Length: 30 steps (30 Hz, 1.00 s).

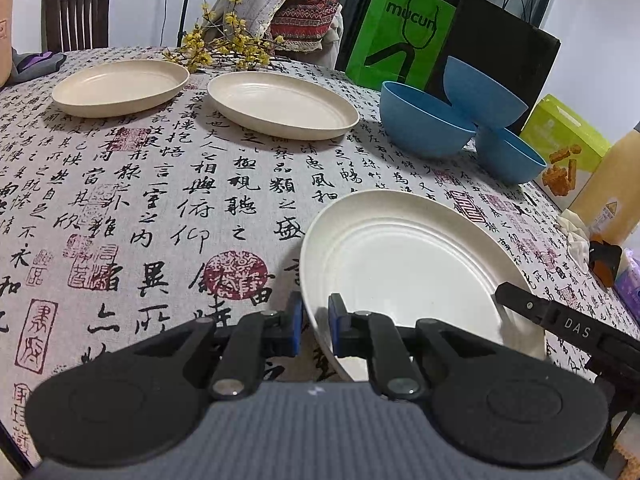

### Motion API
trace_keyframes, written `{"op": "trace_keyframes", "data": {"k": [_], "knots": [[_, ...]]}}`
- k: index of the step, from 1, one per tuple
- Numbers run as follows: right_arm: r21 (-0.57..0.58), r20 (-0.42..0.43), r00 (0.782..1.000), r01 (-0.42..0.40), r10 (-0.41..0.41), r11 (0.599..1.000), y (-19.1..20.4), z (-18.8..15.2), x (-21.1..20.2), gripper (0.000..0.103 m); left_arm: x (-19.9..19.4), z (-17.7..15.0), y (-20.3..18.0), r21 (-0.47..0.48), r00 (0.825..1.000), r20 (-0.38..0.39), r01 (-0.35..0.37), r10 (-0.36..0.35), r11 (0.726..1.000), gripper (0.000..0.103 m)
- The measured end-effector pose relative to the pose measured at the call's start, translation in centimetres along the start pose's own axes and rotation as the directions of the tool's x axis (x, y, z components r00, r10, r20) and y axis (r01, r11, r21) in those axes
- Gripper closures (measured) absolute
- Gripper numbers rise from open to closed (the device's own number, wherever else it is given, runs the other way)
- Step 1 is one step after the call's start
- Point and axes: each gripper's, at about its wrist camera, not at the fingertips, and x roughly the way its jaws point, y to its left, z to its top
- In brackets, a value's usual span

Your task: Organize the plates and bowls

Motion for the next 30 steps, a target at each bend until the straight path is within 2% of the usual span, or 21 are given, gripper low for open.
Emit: {"op": "trace_keyframes", "data": {"k": [3, 5, 6, 7, 8, 9, 10, 11, 13, 14, 15, 16, 18, 20, 25, 30], "knots": [[0.0, 0.004, 1.0, -0.009, 0.009, 1.0, -0.1, 0.1, -0.2, 0.09, -0.2, 0.0, 0.1, -0.001, 1.0, 0.008, 0.01, -0.01, 1.0, 0.088], [-0.017, 0.035, 0.999, -0.011, 0.012, 1.0, 0.0, 0.2, -0.8, 0.089, -0.7, 0.1, 0.1, 0.01, 0.999, 0.038, 0.002, -0.003, 1.0, 0.087], [-0.034, 0.056, 0.998, -0.009, 0.011, 0.999, 0.1, 0.3, -1.2, 0.085, -1.0, 0.1, 0.1, 0.016, 0.999, 0.053, -0.004, 0.003, 1.0, 0.085], [-0.046, 0.074, 0.997, -0.011, 0.014, 0.999, 0.2, 0.5, -1.5, 0.071, -1.3, 0.2, 0.2, 0.022, 0.998, 0.069, -0.008, 0.006, 1.0, 0.083], [-0.056, 0.094, 0.995, -0.011, 0.016, 0.998, 0.2, 0.6, -1.8, 0.062, -1.6, 0.3, 0.3, 0.022, 0.997, 0.083, -0.011, 0.01, 1.0, 0.073], [-0.067, 0.111, 0.994, -0.012, 0.019, 0.998, 0.3, 0.8, -2.1, 0.044, -1.9, 0.4, 0.5, 0.02, 0.995, 0.097, -0.014, 0.012, 1.0, 0.062], [-0.08, 0.13, 0.991, -0.011, 0.022, 0.997, 0.4, 1.0, -2.4, 0.035, -2.2, 0.5, 0.7, 0.021, 0.993, 0.117, -0.019, 0.017, 1.0, 0.059], [-0.093, 0.148, 0.989, -0.01, 0.023, 0.996, 0.5, 1.1, -2.6, 0.033, -2.6, 0.6, 0.8, 0.023, 0.99, 0.14, -0.032, 0.028, 0.999, 0.055], [-0.115, 0.164, 0.986, -0.013, 0.032, 0.993, 0.8, 1.3, -2.7, 0.017, -3.3, 0.7, 1.3, 0.018, 0.981, 0.182, -0.066, 0.062, 0.998, 0.035], [-0.124, 0.168, 0.985, -0.015, 0.036, 0.992, 0.9, 1.5, -2.6, 0.015, -3.5, 0.7, 1.5, 0.007, 0.977, 0.199, -0.082, 0.079, 0.997, 0.017], [-0.133, 0.172, 0.984, -0.017, 0.04, 0.991, 1.0, 1.6, -2.5, 0.015, -3.8, 0.8, 1.8, -0.004, 0.971, 0.22, -0.093, 0.091, 0.996, 0.012], [-0.137, 0.174, 0.984, -0.016, 0.04, 0.99, 1.0, 1.7, -2.4, 0.015, -4.1, 0.8, 2.2, -0.009, 0.965, 0.241, -0.099, 0.098, 0.995, 0.011], [-0.141, 0.18, 0.983, -0.013, 0.039, 0.99, 1.0, 1.9, -2.0, 0.011, -4.6, 0.9, 2.9, -0.013, 0.957, 0.273, -0.098, 0.098, 0.995, 0.0], [-0.137, 0.191, 0.981, -0.007, 0.033, 0.991, 1.1, 2.0, -1.6, 0.001, -5.1, 0.9, 3.8, -0.015, 0.951, 0.297, -0.089, 0.09, 0.996, 0.0], [-0.127, 0.219, 0.975, -0.006, 0.034, 0.992, 0.8, 2.3, -0.7, 0.0, -5.2, 1.1, 6.1, -0.004, 0.938, 0.329, -0.112, 0.107, 0.994, 0.0], [-0.109, 0.213, 0.975, -0.039, 0.061, 0.993, 0.2, 2.3, -0.2, 0.0, -4.8, 1.3, 8.7, -0.033, 0.938, 0.328, -0.111, 0.116, 0.993, 0.0]]}}
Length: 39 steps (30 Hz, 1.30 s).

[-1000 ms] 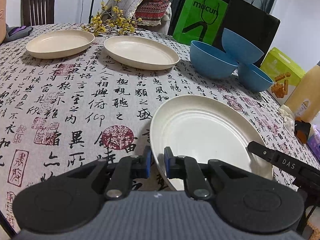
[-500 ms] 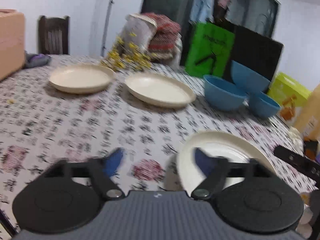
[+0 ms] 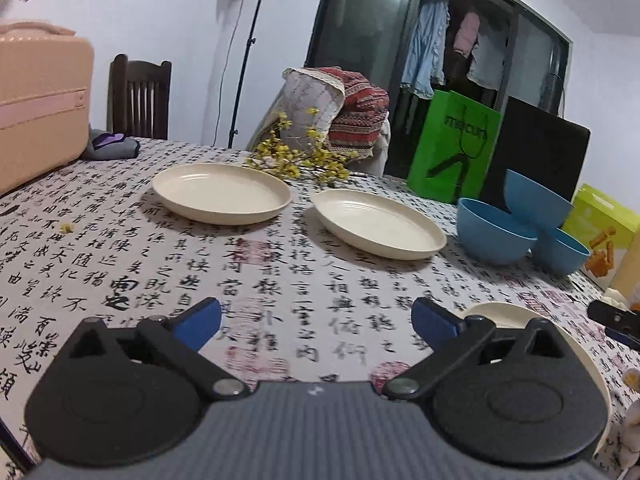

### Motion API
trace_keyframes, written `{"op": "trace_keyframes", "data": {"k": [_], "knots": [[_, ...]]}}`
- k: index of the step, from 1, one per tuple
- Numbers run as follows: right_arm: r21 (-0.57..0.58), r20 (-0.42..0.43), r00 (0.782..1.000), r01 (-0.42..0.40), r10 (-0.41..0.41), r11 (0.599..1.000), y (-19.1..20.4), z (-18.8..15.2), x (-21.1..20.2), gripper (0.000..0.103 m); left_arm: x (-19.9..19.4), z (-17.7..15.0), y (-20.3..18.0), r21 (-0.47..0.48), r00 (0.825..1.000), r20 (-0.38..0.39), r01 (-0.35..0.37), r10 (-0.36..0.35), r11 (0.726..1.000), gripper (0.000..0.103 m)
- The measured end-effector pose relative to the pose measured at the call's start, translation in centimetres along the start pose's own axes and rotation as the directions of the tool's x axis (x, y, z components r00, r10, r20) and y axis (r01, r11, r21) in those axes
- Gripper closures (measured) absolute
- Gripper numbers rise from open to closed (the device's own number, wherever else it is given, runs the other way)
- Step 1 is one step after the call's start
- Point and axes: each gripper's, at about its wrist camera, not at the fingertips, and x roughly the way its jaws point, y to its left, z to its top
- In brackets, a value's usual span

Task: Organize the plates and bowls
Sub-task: 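Open the right gripper to release the cream plate, then move both open tools toward the two cream plates on the table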

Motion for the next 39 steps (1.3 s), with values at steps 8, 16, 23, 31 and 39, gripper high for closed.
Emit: {"op": "trace_keyframes", "data": {"k": [8, 16, 23, 31, 39], "knots": [[0.018, 0.023, 1.0, -0.003, 0.003, 1.0, -0.2, -0.3, -0.3, 0.0, 1.2, -0.3, 2.3, -0.054, 0.998, -0.022, 0.052, -0.053, 0.997, 0.0], [0.019, 0.03, 1.0, 0.001, -0.001, 1.0, -0.2, -0.3, -0.3, 0.0, -0.6, -1.5, -0.3, 0.075, 0.995, 0.1, -0.005, -0.003, 0.997, 0.0], [-0.015, 0.053, 0.998, 0.021, -0.02, 1.0, 0.4, -0.6, -0.5, 0.0, -0.8, -1.5, -0.4, 0.081, 0.994, 0.109, 0.01, -0.019, 0.997, 0.0], [-0.021, 0.051, 0.998, 0.031, -0.03, 0.999, 0.7, -0.6, -0.5, 0.0, -0.5, -1.5, -0.1, 0.074, 0.996, 0.09, 0.014, -0.02, 0.997, 0.0], [-0.027, 0.049, 0.998, 0.037, -0.036, 0.999, 0.9, -0.7, -0.5, 0.0, -0.4, -1.5, 0.1, 0.061, 0.996, 0.08, 0.03, -0.035, 0.998, 0.0]]}}
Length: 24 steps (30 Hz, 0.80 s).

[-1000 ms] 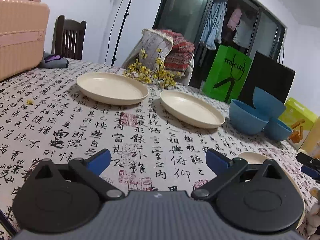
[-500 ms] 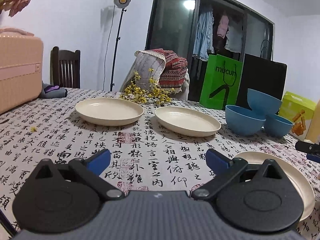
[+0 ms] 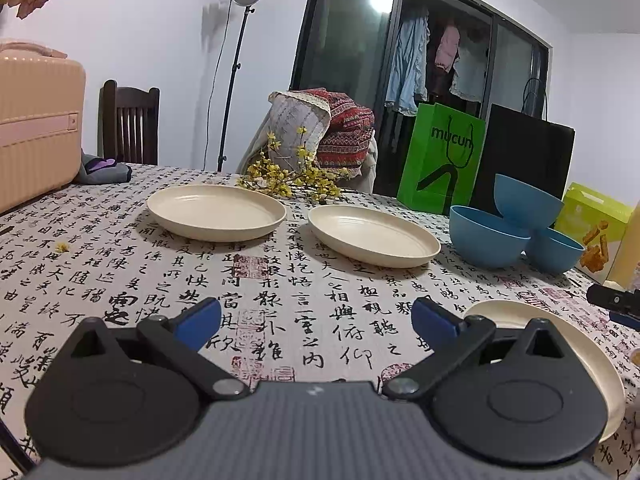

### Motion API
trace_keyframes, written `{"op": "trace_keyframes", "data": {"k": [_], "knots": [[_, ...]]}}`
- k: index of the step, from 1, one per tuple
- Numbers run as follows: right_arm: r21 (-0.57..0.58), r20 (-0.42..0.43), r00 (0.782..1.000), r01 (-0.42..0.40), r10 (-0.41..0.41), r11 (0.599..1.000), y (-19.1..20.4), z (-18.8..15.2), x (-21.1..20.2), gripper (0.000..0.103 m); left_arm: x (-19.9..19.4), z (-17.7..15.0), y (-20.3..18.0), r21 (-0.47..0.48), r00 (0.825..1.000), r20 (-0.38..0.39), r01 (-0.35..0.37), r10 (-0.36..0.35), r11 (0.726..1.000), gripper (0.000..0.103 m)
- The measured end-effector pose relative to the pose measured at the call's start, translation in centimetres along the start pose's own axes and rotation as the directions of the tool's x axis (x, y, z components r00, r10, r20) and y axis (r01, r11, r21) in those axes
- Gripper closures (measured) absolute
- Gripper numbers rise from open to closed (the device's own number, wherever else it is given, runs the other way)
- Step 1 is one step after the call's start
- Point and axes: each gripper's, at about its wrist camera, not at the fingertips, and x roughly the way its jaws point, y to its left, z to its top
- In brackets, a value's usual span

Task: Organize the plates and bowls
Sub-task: 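Move both open tools toward the two cream plates on the table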

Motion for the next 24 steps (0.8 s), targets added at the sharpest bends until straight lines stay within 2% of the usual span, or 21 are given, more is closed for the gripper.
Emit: {"op": "trace_keyframes", "data": {"k": [7, 13, 24], "knots": [[0.002, -0.003, 1.0, 0.02, -0.02, 1.0, 0.1, 0.0, 0.0, 0.0, 0.0, -0.1, -0.3, 0.021, 1.0, -0.005, 0.02, -0.02, 1.0, 0.0], [0.002, -0.002, 1.0, 0.025, -0.025, 1.0, 0.2, 0.0, 0.1, 0.0, 0.6, 0.0, -0.3, 0.019, 0.998, -0.043, 0.045, -0.044, 0.999, 0.0], [-0.018, -0.022, 1.0, 0.008, -0.008, 1.0, 0.5, 0.0, 0.4, 0.0, 1.1, -0.1, -0.5, 0.031, 0.997, -0.063, 0.036, -0.034, 0.999, 0.0]]}}
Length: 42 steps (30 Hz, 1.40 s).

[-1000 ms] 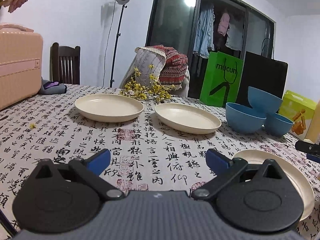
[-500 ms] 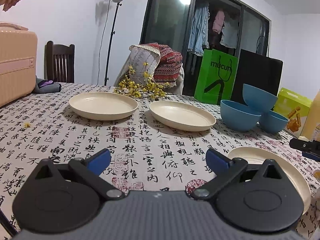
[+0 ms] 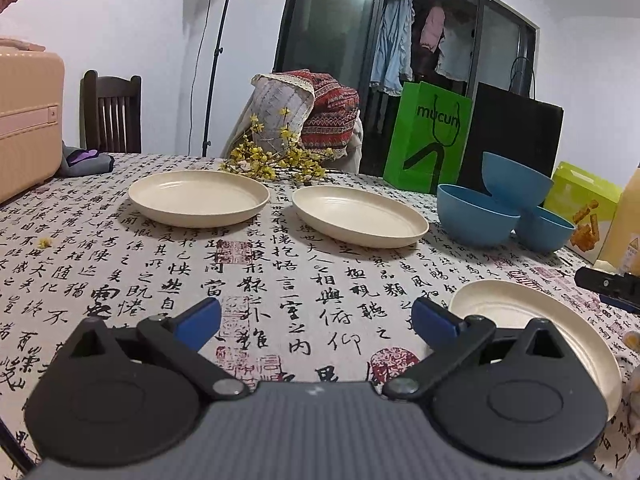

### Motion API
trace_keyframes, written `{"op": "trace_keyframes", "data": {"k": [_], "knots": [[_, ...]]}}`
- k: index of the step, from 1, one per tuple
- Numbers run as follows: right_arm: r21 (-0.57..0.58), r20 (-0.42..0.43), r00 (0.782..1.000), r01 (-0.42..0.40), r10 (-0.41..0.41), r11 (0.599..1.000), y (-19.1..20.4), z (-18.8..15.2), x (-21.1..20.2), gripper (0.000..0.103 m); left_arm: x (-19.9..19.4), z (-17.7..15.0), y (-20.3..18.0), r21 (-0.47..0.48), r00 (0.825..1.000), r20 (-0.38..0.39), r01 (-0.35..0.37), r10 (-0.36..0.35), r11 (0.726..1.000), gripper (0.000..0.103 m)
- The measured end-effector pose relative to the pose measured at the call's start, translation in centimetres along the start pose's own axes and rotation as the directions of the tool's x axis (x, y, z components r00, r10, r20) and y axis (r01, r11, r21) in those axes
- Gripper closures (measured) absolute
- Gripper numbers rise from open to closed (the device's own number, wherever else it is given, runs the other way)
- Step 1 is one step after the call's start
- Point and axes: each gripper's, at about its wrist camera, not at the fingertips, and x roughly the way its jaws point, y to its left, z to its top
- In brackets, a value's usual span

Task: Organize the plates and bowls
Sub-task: 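Move both open tools toward the two cream plates on the table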

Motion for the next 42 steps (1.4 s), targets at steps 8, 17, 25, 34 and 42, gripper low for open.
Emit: {"op": "trace_keyframes", "data": {"k": [8, 17, 25, 34, 42], "knots": [[-0.025, 0.024, 1.0, 0.011, -0.011, 1.0, 0.4, -0.1, -0.4, 0.0, 0.1, 0.1, -0.2, 0.018, 1.0, -0.007, 0.005, -0.004, 1.0, 0.0], [-0.053, 0.04, 0.998, 0.04, -0.038, 0.998, 0.9, -0.1, -0.8, 0.0, -0.8, 0.2, 0.3, -0.003, 1.0, 0.005, 0.024, -0.024, 1.0, 0.0], [-0.086, 0.016, 1.0, 0.002, 0.0, 0.996, 2.4, 1.3, -1.2, 0.0, -2.3, 1.2, 1.8, -0.044, 1.0, -0.008, 0.027, -0.028, 0.999, 0.0], [-0.136, -0.024, 0.993, -0.119, 0.117, 0.984, 7.5, 3.6, 0.3, 0.0, -3.6, 4.3, 4.3, -0.055, 1.0, 0.003, -0.029, 0.029, 0.998, 0.0], [-0.133, -0.063, 0.979, -0.203, 0.196, 0.97, 13.2, 5.6, 2.5, 0.0, -3.5, 7.4, 6.1, -0.035, 0.997, 0.014, -0.073, 0.074, 0.997, 0.0]]}}
